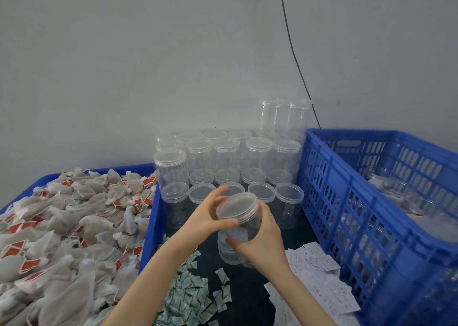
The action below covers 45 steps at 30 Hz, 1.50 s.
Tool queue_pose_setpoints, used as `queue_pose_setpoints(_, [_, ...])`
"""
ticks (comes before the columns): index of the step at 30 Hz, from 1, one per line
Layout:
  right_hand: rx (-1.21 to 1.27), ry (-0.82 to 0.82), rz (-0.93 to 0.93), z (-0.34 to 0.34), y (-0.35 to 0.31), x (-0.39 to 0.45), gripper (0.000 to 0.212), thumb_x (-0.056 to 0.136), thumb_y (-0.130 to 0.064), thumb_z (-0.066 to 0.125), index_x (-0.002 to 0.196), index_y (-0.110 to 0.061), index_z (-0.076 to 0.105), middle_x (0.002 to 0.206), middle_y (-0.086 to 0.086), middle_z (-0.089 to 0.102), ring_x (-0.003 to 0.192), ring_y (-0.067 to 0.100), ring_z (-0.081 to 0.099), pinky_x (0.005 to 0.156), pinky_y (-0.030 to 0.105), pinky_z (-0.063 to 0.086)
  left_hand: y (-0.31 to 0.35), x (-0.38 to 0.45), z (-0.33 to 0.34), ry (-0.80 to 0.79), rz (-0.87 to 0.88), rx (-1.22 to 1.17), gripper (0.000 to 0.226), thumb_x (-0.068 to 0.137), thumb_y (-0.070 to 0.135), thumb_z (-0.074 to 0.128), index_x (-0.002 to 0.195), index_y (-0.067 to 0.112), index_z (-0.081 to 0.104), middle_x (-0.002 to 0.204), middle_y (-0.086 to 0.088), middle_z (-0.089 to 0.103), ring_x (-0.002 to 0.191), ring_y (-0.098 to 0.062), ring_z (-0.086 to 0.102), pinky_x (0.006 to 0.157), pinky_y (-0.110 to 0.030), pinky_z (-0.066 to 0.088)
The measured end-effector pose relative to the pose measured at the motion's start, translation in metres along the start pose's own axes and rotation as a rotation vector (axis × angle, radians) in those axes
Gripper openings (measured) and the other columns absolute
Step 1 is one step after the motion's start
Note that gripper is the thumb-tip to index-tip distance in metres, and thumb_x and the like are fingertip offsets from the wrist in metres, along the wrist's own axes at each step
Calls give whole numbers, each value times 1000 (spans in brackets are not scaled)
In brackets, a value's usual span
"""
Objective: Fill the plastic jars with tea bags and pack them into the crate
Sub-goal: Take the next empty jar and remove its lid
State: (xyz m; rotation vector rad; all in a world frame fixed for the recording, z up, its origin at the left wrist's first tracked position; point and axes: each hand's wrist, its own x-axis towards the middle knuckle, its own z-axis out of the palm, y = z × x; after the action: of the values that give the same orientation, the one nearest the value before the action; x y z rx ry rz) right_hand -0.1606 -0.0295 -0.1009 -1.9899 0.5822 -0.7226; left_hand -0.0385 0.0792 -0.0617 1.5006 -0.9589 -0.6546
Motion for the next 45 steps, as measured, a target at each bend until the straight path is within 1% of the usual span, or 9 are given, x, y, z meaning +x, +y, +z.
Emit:
queue_pose_setpoints(6, [-74, 29, -46, 15, -3, -7, 96, 59, -47, 82, 141, -31, 34, 135, -17, 47, 126, 5, 48, 103, 35, 46, -7, 1, 11, 196, -23, 166, 99, 57, 51, 80, 137, 47, 22, 136, 8, 34, 124, -9, 41, 98, -24, 40])
queue_pose_setpoints(14, [19, 31, 33, 16, -5, -4, 98, 48, -55, 75, 137, -36, 37, 133, -17, 52, 122, 6, 52, 98, 35, 50, -2, -2, 5, 26, -4, 75, 89, 66, 46, 81, 138, 48, 29, 133, 26, 43, 123, 3, 46, 93, -14, 44])
queue_pose_setpoints(19, [205, 22, 89, 8, -4, -1, 88, 55, -33, 92, 127, -39, 42, 121, -18, 58, 110, -7, 54, 80, 8, 44, 3, -8, -7, -101, 22, -84, 75, 77, 25, 75, 136, 48, 36, 136, 26, 47, 122, 4, 50, 88, -15, 47])
queue_pose_setpoints(23, [445, -168, 90, 3, -4, 3, 84, 53, -21, 91, 126, -21, 51, 121, -1, 66, 116, 17, 63, 96, 31, 52, 8, -8, -11, 41, 45, -66, 69, 73, 39, 78, 130, 53, 40, 139, 13, 48, 115, 2, 55, 83, -14, 49])
queue_pose_setpoints(27, [634, -419, 136, 7, -2, -2, 83, 54, -30, 83, 129, -12, 52, 109, 0, 74, 104, 17, 70, 82, 26, 55, 5, -8, -8, -60, 0, -159, 96, 54, 63, 81, 136, 50, 34, 134, 13, 55, 120, -9, 56, 89, -21, 50])
queue_pose_setpoints(33, [319, -121, 162, 24, -5, 3, 70, 53, -28, 92, 108, -39, 50, 104, -16, 66, 95, -8, 64, 70, 8, 49, 4, -3, 9, 261, -7, 94, 62, 67, 35, 84, 116, 46, 48, 125, 5, 58, 102, -2, 61, 83, -15, 47])
queue_pose_setpoints(37, [198, -48, 190, 30, -2, 2, 79, 40, -51, 85, 108, -45, 46, 108, -17, 66, 99, -3, 64, 72, 13, 52, -3, -5, 22, 441, 55, 413, 69, 68, 53, 76, 129, 38, 48, 117, 15, 51, 110, -3, 51, 93, -23, 42])
queue_pose_setpoints(41, [-90, 17, 34, 26, -4, -3, 93, 54, -55, 77, 135, -40, 35, 133, -17, 51, 121, 5, 53, 97, 35, 50, -4, -6, 26, 438, -7, 481, 79, 59, 72, 65, 129, 39, 50, 120, 13, 43, 117, -15, 48, 100, -37, 45])
queue_pose_setpoints(45, [-127, 1, -41, 15, -2, -1, 95, 60, -47, 82, 141, -34, 33, 139, -16, 46, 128, 7, 46, 103, 35, 46, 0, -6, 14, 271, -49, 536, 93, 52, 77, 60, 136, 51, 33, 125, 12, 32, 125, -18, 36, 107, -39, 36])
